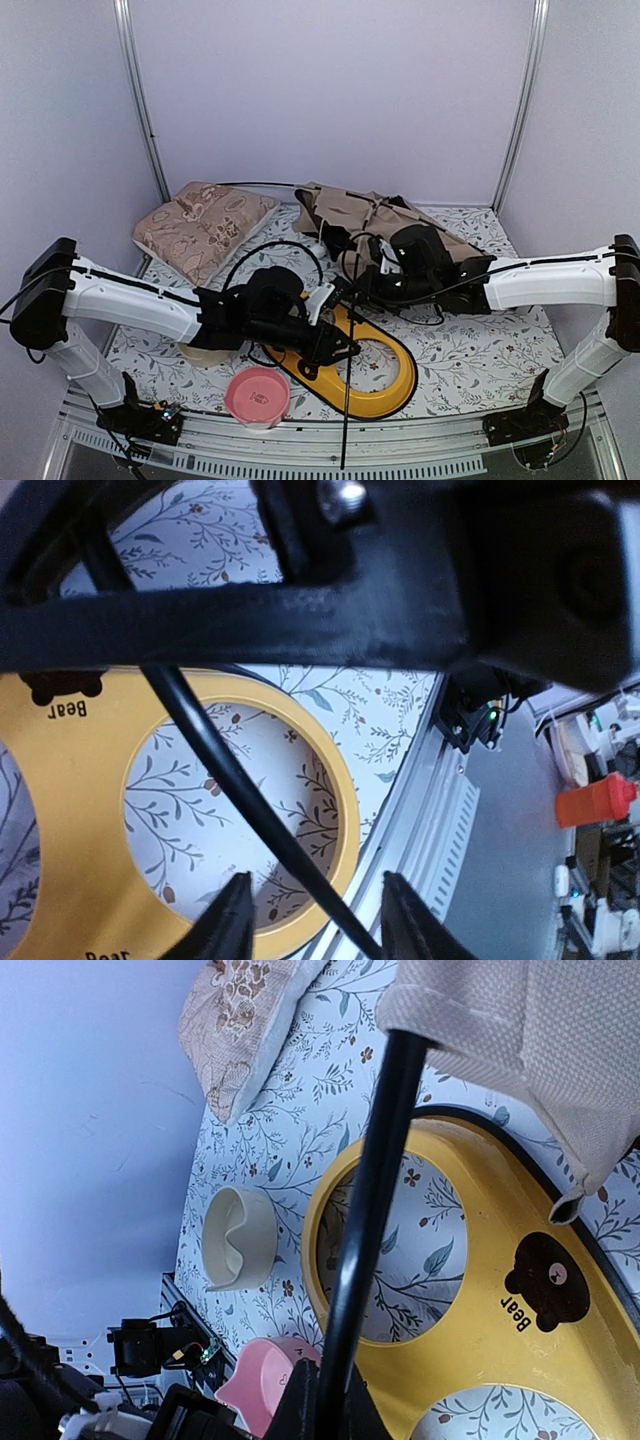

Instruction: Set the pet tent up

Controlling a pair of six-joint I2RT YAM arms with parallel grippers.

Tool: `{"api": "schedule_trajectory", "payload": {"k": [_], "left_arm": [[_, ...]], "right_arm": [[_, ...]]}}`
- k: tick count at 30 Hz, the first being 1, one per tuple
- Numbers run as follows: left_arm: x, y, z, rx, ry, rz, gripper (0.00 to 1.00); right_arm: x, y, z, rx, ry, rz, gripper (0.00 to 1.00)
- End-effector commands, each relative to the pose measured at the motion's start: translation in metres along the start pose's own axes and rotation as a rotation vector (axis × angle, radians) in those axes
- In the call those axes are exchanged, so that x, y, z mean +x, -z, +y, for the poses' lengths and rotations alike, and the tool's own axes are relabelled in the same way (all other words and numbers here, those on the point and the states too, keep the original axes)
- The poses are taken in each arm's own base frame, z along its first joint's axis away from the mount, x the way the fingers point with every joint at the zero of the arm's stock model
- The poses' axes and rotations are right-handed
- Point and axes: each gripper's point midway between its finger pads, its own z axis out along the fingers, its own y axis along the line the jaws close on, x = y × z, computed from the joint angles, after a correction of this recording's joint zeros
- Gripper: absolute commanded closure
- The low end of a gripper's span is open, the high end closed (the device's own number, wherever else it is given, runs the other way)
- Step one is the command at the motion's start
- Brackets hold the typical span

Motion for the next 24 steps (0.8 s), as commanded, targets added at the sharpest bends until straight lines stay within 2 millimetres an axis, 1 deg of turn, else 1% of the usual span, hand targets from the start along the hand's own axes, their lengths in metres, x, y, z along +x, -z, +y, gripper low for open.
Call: {"api": "schedule_trajectory", "payload": {"k": [1,5,7,9,11,15,18,19,21,24], "left_arm": [[-0.003,-0.006,-0.014,0.040,-0.039,0.008,0.69],[-0.007,-0.006,-0.018,0.047,-0.054,0.004,0.99],[-0.010,-0.006,-0.019,0.049,-0.064,0.000,1.00],[-0.013,-0.006,-0.021,0.052,-0.070,-0.007,1.00],[-0.019,-0.006,-0.022,0.048,-0.072,-0.022,1.00],[-0.034,-0.004,-0.024,0.058,-0.061,-0.053,1.00],[-0.047,-0.002,-0.022,0.061,-0.034,-0.077,1.00],[-0.050,-0.002,-0.019,0.062,-0.020,-0.082,1.00],[-0.057,-0.002,-0.017,0.075,0.008,-0.093,1.00],[-0.068,0.000,-0.018,0.107,0.037,-0.115,1.00]], "right_arm": [[-0.030,0.000,0.020,-0.056,0.060,-0.091,1.00],[-0.027,-0.001,0.017,-0.054,0.062,-0.078,1.00],[-0.024,0.001,0.016,-0.054,0.067,-0.072,1.00],[-0.022,0.007,0.013,-0.052,0.074,-0.075,0.86],[-0.019,0.014,0.011,-0.052,0.087,-0.077,0.69],[-0.011,0.033,-0.002,-0.033,0.095,-0.083,0.42],[-0.004,0.054,-0.009,-0.040,0.094,-0.099,0.26],[0.001,0.059,-0.017,-0.031,0.089,-0.097,0.23],[0.007,0.069,-0.023,-0.031,0.083,-0.101,0.18],[0.017,0.082,-0.032,-0.042,0.082,-0.095,0.16]]}}
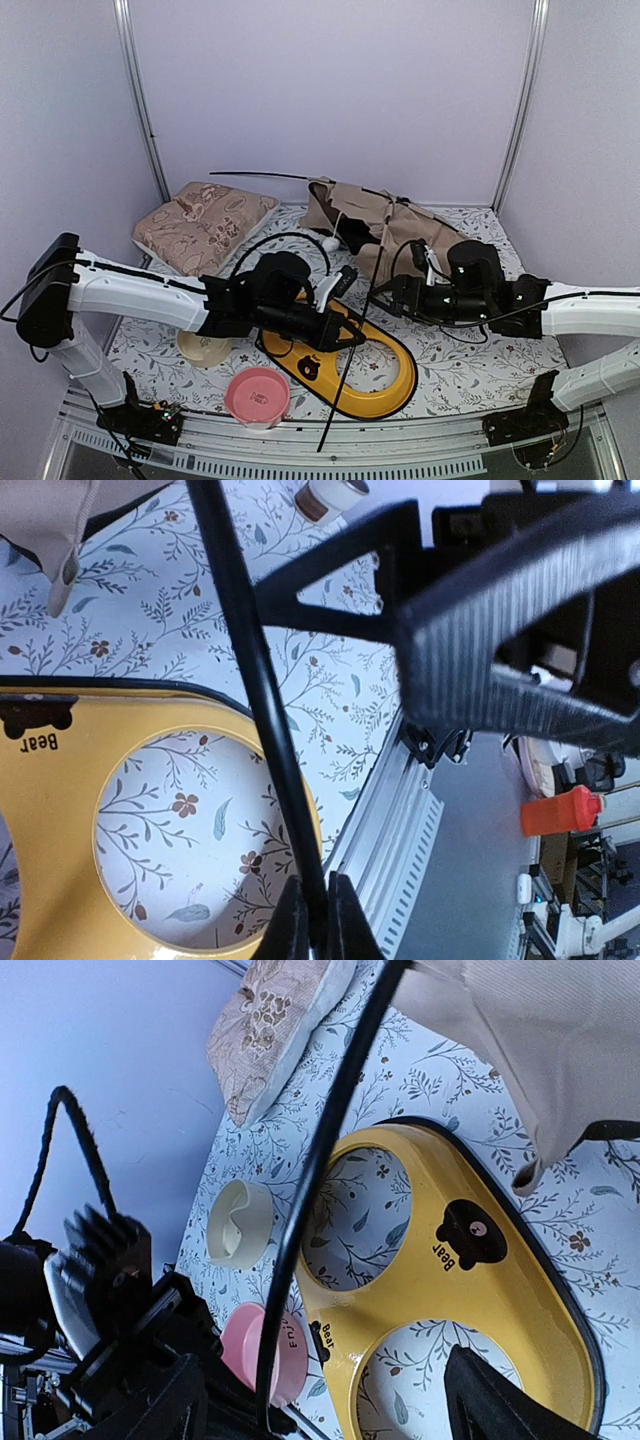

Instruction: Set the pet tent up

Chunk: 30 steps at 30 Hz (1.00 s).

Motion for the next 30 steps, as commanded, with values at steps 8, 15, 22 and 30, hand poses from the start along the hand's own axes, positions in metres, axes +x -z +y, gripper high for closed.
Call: {"api": "schedule_trajectory", "payload": {"k": [8,15,22,30], "left_arm": [[-0.081,0.009,-0.017,0.115,0.040,-0.179,1.00],[-0.105,0.012,-0.021,0.143,0.059,-0.209,1.00],[-0.117,0.012,-0.022,0.145,0.054,-0.221,1.00],[-0.125,0.015,-0.020,0.133,0.035,-0.232,1.00]], "right_arm": [[0.047,0.039,0.001,-0.134,0.045,-0.003,0.15],[0.077,0.031,0.025,-0.237,0.123,0.042,0.23],[0.105,0.015,0.052,-0.289,0.204,0.110,0.30],[0.114,0.018,0.048,-0.290,0.182,0.131,0.49]]}}
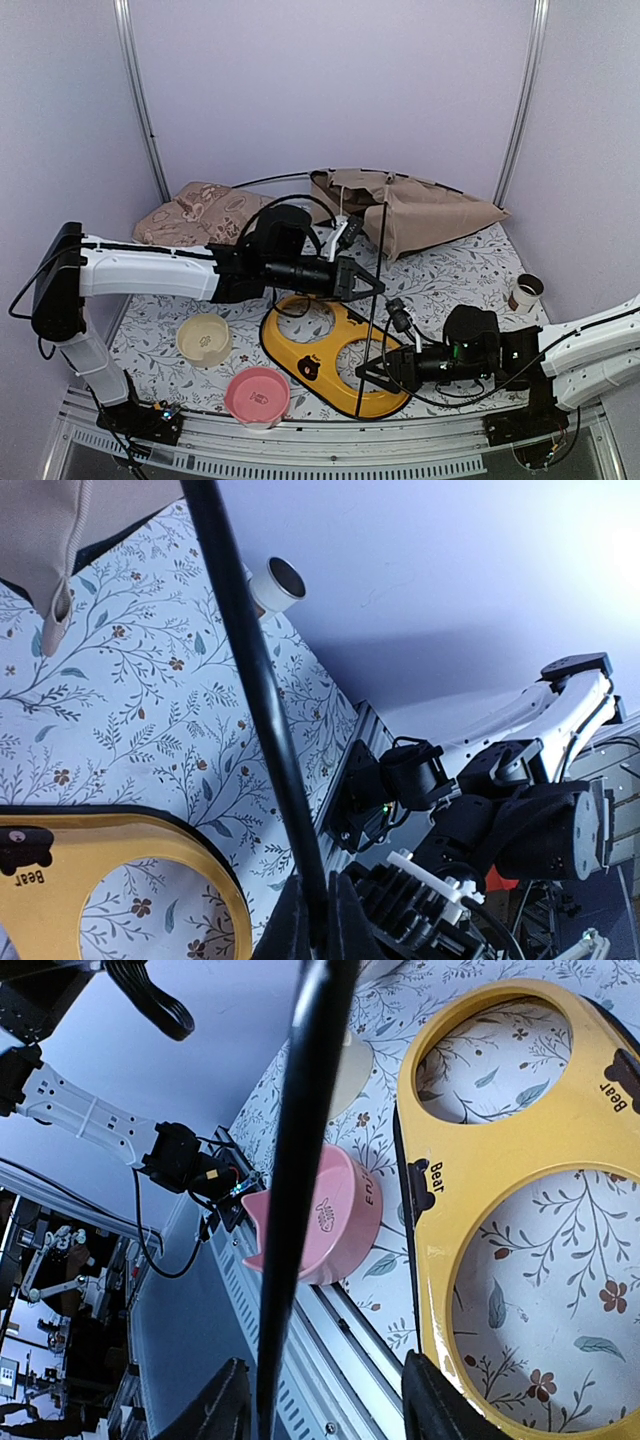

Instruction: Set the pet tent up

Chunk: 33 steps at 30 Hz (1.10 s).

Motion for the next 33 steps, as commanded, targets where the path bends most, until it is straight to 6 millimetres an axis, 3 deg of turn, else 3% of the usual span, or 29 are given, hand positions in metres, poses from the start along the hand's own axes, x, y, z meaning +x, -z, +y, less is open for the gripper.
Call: {"api": "schedule_trajectory", "payload": {"k": [1,5,9,12,16,22,25,27,30,33], "left_arm": [[-0.035,0.004,0.002,-0.010,-0.069,-0.092,1.00],[-0.041,0.004,0.003,-0.019,-0.080,-0.097,1.00],[-0.047,0.002,0.002,-0.022,-0.097,-0.099,1.00],[-0.051,0.003,0.002,-0.028,-0.107,-0.104,1.00],[-0.053,0.007,0.002,-0.041,-0.133,-0.104,1.00],[-0.058,0.023,-0.006,-0.064,-0.210,-0.130,0.98],[-0.062,0.037,-0.013,-0.072,-0.250,-0.163,0.78],[-0.065,0.049,-0.019,-0.078,-0.277,-0.191,0.71],[-0.068,0.072,-0.029,-0.085,-0.321,-0.250,0.65],[-0.070,0.095,-0.024,-0.131,-0.346,-0.318,0.62]], "right_arm": [[-0.013,0.004,0.016,-0.051,0.007,-0.052,0.51],[-0.009,-0.002,0.027,-0.089,0.025,-0.007,0.54],[-0.006,-0.006,0.028,-0.096,0.029,0.015,0.63],[-0.010,-0.003,0.027,-0.082,0.030,-0.006,0.76],[-0.024,0.006,0.028,-0.048,0.036,-0.054,1.00],[-0.036,0.014,0.032,-0.031,0.062,-0.093,1.00],[-0.042,0.014,0.036,-0.037,0.069,-0.096,1.00],[-0.047,0.015,0.039,-0.043,0.075,-0.105,1.00],[-0.056,0.019,0.041,-0.054,0.073,-0.119,1.00],[-0.063,0.023,0.041,-0.066,0.059,-0.127,1.00]]}}
